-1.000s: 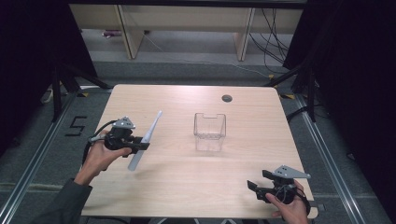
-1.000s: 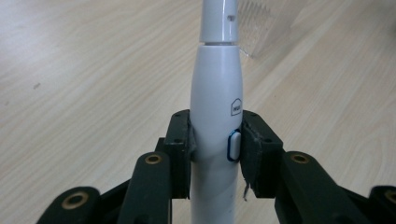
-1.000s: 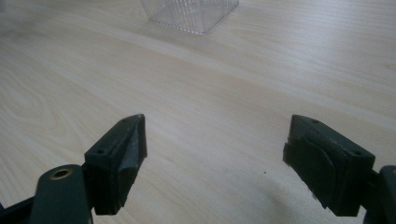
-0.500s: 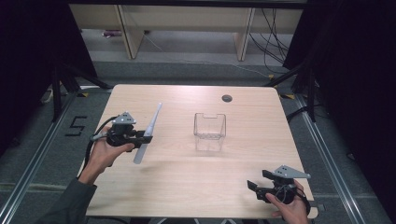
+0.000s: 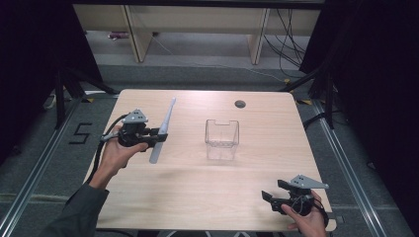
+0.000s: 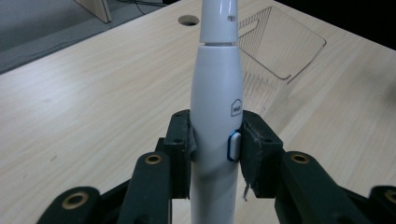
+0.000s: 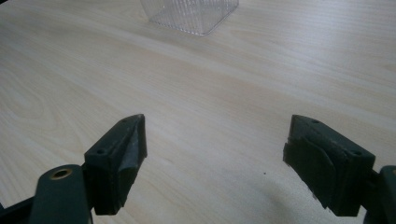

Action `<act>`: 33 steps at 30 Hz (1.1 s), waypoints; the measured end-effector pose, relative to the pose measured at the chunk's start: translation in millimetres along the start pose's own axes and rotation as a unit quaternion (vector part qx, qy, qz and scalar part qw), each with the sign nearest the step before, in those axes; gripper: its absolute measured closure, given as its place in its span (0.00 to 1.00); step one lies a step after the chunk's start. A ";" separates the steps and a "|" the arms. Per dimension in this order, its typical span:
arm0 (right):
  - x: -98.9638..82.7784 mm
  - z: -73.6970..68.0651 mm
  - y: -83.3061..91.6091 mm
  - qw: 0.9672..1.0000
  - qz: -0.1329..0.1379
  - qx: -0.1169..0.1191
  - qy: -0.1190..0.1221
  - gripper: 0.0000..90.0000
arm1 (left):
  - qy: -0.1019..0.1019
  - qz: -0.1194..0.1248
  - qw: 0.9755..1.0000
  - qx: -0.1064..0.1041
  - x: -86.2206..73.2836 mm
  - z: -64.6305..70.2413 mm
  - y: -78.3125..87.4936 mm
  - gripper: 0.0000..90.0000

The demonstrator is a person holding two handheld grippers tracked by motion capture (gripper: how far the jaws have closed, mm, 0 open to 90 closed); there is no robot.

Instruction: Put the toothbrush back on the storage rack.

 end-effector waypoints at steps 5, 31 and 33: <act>-1.3 0.1 2.4 1.000 -0.011 -0.006 -0.003 0.23 | 0.007 0.017 1.000 -0.009 14.9 4.5 -3.4 0.74; -0.8 -0.9 1.5 1.000 -0.006 -0.002 -0.006 0.23 | -0.020 0.040 0.998 -0.043 66.3 49.0 -23.1 0.74; -1.1 -1.1 1.9 1.000 -0.009 -0.002 -0.006 0.23 | -0.020 0.044 0.998 -0.050 70.3 53.3 -25.7 0.74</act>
Point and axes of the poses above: each handheld gripper's, and its own axes: y roughly backward along the jaws, x roughly out of its top, z roughly to its right, the point moved 9 cm from there along -y, roughly forward along the jaws, and after that the axes turned 13 degrees about x, right-handed, at the moved point
